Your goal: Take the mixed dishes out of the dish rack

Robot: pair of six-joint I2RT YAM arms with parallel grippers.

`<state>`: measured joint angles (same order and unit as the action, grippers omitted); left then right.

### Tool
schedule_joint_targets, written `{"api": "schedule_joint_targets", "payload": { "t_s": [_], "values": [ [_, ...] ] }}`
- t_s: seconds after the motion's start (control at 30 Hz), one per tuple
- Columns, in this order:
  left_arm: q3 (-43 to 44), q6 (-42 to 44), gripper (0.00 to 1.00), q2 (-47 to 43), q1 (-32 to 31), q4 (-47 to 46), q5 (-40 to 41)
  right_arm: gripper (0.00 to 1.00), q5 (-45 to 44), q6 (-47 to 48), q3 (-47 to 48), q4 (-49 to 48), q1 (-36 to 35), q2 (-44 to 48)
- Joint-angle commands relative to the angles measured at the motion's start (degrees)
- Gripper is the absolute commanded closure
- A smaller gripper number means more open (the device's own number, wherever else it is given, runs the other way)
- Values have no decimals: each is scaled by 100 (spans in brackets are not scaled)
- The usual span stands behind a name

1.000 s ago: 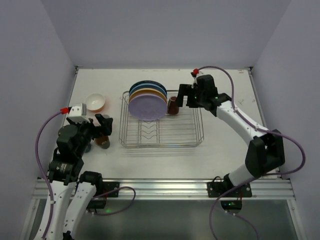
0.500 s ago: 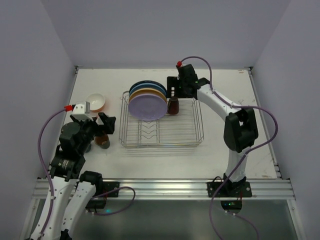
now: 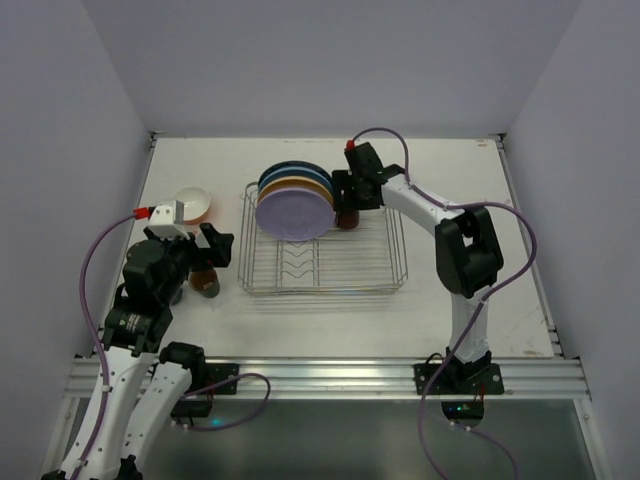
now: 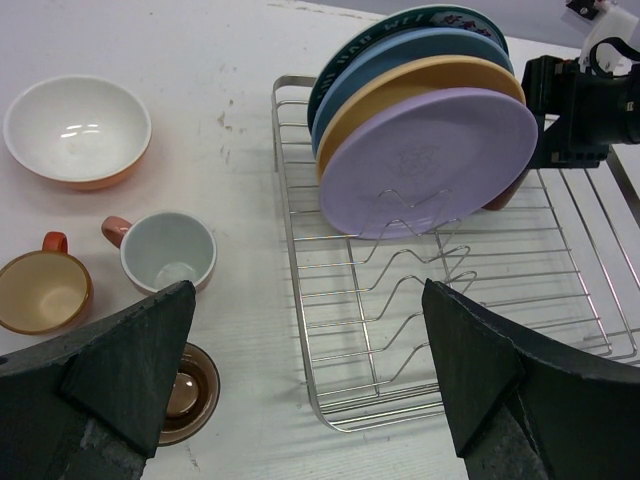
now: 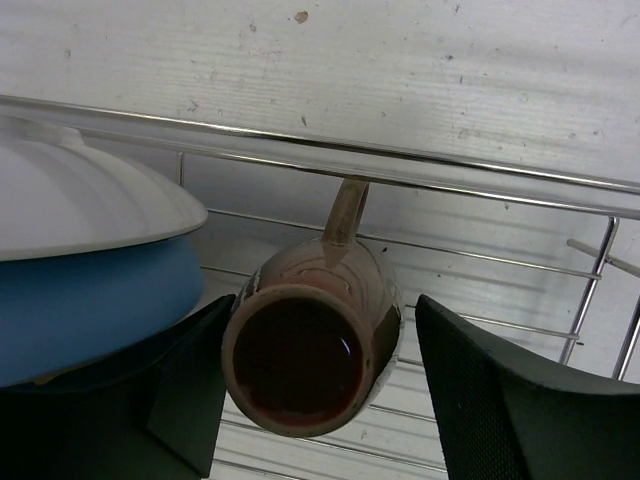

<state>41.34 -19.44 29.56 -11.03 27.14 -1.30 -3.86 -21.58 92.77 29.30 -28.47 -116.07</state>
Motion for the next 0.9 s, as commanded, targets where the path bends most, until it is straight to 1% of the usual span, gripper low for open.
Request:
{"api": "schedule_joint_targets", "payload": {
  "t_s": [0.0, 0.03, 0.1, 0.2, 0.23, 0.3, 0.33, 0.43, 0.5, 0.53, 0.57, 0.8, 0.87],
  "values": [
    [-30, 63, 0, -3, -40, -226, -11, 28, -256, 58, -31, -91, -1, -73],
    [-21, 63, 0, -3, -40, -226, -2, 32, -256, 58, -31, -65, -1, -100],
    [-21, 63, 0, -3, -40, -226, -2, 35, -265, 49, -75, -82, -9, -91],
    [-21, 63, 0, -3, -49, -217, -2, 47, -352, 31, -207, -170, -18, 5],
    [-21, 63, 0, -3, -49, -217, -2, 54, -379, 40, -242, -188, -18, 101],
    [-21, 63, 0, -20, -49, -226, 7, 60, -475, 23, -391, -240, -18, 225],
    [-21, 63, 0, -12, -57, -218, 7, 61, -493, 31, -444, -319, -18, 286],
    [-21, 55, 0, -29, -57, -209, 25, 71, -537, 23, -576, -363, -27, 489],
    [-21, 55, 0, -47, -57, -209, 51, 85, -546, 5, -672, -425, -18, 612],
    [-12, 55, 0, -56, -57, -200, 68, 97, -572, -12, -699, -442, -27, 656],
    [-12, 46, 0, -64, -57, -191, 69, 100, -598, -13, -760, -469, -18, 708],
    [49, 46, 0, 23, -66, -200, 60, 100, -563, -83, -1032, -521, -18, 1226],
    [111, 20, 0, 172, -66, -200, -36, 100, -590, -118, -1251, -557, -10, 1613]
  ]
}}
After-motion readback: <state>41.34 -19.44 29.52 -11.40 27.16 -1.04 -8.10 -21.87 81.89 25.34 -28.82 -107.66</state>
